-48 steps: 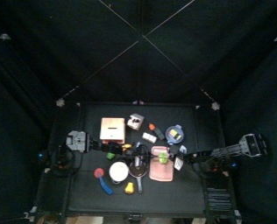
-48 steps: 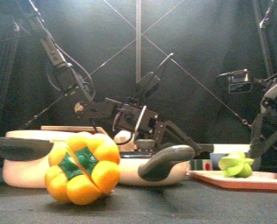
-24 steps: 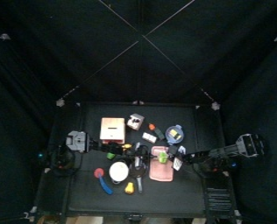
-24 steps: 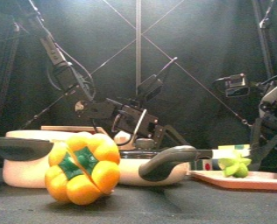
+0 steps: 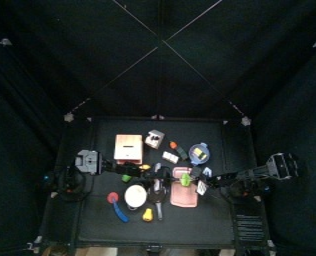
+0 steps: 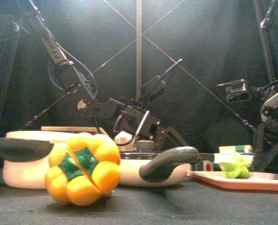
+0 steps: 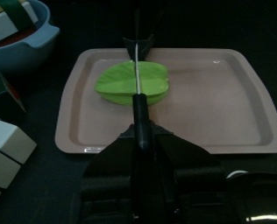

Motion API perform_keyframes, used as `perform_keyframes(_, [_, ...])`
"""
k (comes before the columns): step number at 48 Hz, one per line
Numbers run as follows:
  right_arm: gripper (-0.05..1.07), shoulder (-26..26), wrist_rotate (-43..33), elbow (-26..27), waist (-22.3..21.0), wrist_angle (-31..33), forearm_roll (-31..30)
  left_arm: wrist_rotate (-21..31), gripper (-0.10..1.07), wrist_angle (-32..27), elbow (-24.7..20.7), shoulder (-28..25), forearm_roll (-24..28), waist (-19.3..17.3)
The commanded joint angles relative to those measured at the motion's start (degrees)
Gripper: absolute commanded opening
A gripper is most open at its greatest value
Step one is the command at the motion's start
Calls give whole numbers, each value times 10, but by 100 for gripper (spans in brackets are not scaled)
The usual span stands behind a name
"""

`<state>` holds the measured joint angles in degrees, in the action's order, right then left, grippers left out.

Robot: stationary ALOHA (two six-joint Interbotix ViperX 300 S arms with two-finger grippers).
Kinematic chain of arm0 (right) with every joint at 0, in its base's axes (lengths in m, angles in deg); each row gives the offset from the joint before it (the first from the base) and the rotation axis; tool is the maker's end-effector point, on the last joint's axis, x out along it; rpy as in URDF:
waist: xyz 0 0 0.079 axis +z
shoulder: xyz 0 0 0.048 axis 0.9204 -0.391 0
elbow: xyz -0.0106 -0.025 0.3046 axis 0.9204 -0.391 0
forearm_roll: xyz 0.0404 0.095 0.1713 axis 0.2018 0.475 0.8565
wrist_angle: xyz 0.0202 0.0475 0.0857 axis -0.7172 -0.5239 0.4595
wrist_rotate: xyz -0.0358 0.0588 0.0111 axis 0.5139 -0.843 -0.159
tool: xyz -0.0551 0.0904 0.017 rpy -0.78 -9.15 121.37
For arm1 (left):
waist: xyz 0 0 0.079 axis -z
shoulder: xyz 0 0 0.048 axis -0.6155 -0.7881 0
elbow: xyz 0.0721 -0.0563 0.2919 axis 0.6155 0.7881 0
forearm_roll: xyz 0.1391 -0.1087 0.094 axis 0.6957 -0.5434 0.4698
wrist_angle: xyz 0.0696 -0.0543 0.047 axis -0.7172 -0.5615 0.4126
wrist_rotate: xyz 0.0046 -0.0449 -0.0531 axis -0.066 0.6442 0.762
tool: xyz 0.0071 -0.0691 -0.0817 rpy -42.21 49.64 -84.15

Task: Cut starfruit

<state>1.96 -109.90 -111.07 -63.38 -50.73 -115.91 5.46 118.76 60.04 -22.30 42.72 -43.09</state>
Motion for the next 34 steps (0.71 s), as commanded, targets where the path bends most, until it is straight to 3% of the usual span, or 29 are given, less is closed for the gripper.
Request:
perform_keyframes(1, [44,1,-2,-3,-1,2,3,-1,45,-16,3,4,2,-1])
perform_keyframes(22, [44,-30,-1,4,-1,-10,4,34,45,-45,2,4,9,-2])
perform_keyframes(34, [45,-23,-1,10,-1,-6,-3,37,45,-48,2,14,19,-2])
